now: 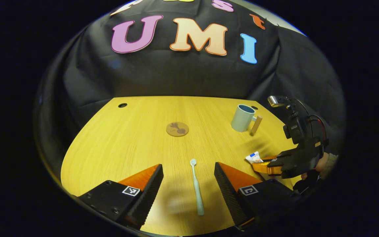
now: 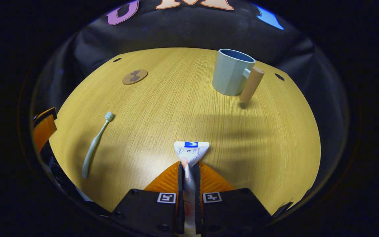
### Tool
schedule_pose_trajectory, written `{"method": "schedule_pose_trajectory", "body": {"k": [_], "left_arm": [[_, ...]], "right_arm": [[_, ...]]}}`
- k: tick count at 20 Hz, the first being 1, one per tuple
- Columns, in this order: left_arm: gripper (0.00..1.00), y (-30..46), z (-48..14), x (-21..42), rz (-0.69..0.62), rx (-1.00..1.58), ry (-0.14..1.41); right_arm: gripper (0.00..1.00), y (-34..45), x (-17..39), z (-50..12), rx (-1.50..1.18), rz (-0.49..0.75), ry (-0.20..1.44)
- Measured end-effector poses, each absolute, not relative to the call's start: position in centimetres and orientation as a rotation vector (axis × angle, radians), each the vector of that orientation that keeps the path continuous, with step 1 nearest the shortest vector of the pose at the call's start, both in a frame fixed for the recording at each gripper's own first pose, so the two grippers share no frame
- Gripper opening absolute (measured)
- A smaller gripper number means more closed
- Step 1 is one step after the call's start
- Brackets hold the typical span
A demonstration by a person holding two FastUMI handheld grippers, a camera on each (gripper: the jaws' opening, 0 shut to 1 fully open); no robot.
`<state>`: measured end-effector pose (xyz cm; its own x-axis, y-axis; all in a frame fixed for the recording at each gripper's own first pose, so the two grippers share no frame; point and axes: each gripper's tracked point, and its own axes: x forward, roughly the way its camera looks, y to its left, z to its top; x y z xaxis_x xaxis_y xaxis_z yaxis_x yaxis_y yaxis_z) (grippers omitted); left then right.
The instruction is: Put the toothbrush and toothpaste on the desktop into the cup, then pick up the cup and place it on the coaster on the desktop.
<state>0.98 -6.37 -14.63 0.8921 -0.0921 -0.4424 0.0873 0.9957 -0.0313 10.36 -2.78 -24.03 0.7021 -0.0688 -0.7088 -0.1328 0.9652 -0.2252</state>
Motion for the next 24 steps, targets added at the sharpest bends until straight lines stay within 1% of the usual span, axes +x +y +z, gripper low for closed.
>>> {"method": "schedule_pose_trajectory", "body": {"k": [1,2,3,4,5,7,11,15,24], "left_arm": [[0.9,-6.8,-15.3,1.2,-0.097,-0.008,0.485],[0.89,-7.1,-16.0,1.2,-0.1,-0.004,0.513],[0.82,-7.3,-16.7,1.4,-0.094,-0.001,0.539],[0.79,-7.5,-17.3,1.5,-0.09,0.002,0.561],[0.72,-7.8,-18.0,1.6,-0.087,0.005,0.579],[0.69,-8.1,-19.1,1.6,-0.086,0.02,0.612],[0.68,-8.4,-21.2,1.8,-0.081,0.052,0.675],[0.54,-8.5,-22.7,2.0,-0.063,0.065,0.719],[0.52,-8.0,-24.2,2.6,-0.029,0.127,0.752]], "right_arm": [[0.16,-2.8,10.4,-24.0,-0.273,0.037,0.791],[0.15,-2.8,10.4,-24.0,-0.28,0.039,0.785],[0.15,-2.8,10.4,-24.0,-0.284,0.043,0.779],[0.16,-2.8,10.4,-24.0,-0.282,0.045,0.776],[0.15,-2.8,10.4,-24.0,-0.277,0.047,0.775],[0.15,-2.8,10.4,-24.0,-0.276,0.053,0.776],[0.16,-2.7,10.4,-24.0,-0.284,0.07,0.775],[0.16,-2.7,10.4,-24.0,-0.299,0.096,0.773],[0.16,-2.6,10.5,-24.0,-0.317,0.144,0.778]]}}
